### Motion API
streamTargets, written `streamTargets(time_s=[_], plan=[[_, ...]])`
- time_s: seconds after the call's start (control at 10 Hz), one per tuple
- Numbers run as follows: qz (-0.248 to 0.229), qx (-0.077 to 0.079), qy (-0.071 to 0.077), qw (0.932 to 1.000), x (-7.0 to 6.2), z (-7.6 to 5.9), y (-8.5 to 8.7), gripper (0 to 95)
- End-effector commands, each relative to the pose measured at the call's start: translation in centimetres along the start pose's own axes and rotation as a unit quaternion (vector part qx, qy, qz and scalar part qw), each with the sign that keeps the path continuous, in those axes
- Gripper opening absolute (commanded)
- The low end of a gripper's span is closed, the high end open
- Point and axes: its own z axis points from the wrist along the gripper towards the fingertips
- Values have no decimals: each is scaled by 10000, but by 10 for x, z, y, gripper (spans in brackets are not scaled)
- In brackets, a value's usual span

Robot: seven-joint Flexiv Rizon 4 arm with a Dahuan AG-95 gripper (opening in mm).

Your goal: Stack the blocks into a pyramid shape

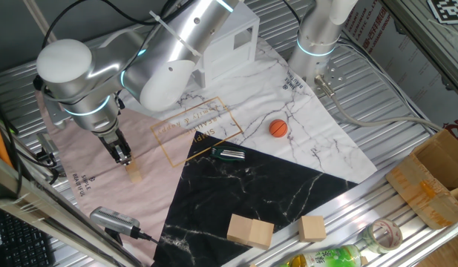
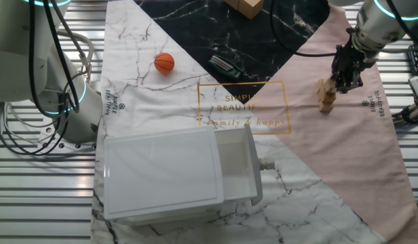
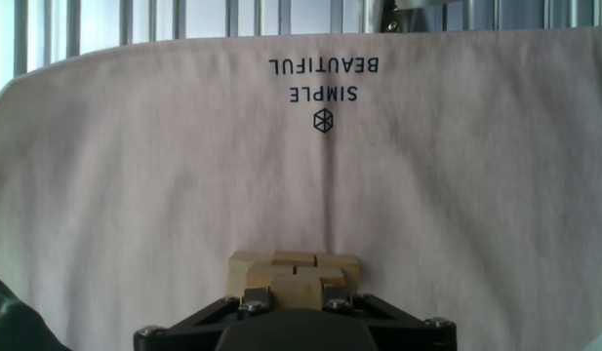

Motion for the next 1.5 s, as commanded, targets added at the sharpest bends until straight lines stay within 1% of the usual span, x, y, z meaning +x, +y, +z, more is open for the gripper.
streamTargets(time_s=[0.1,0.6,1.2,1.3,1.5], plan=[[1,2,-13,10000,0,0,0,0],[24,9,-18,10000,0,0,0,0],[7,-18,-91,10000,0,1,0,0],[-9,-24,-102,9999,0,1,0,190],[-25,-35,-134,9999,0,2,-1,190]])
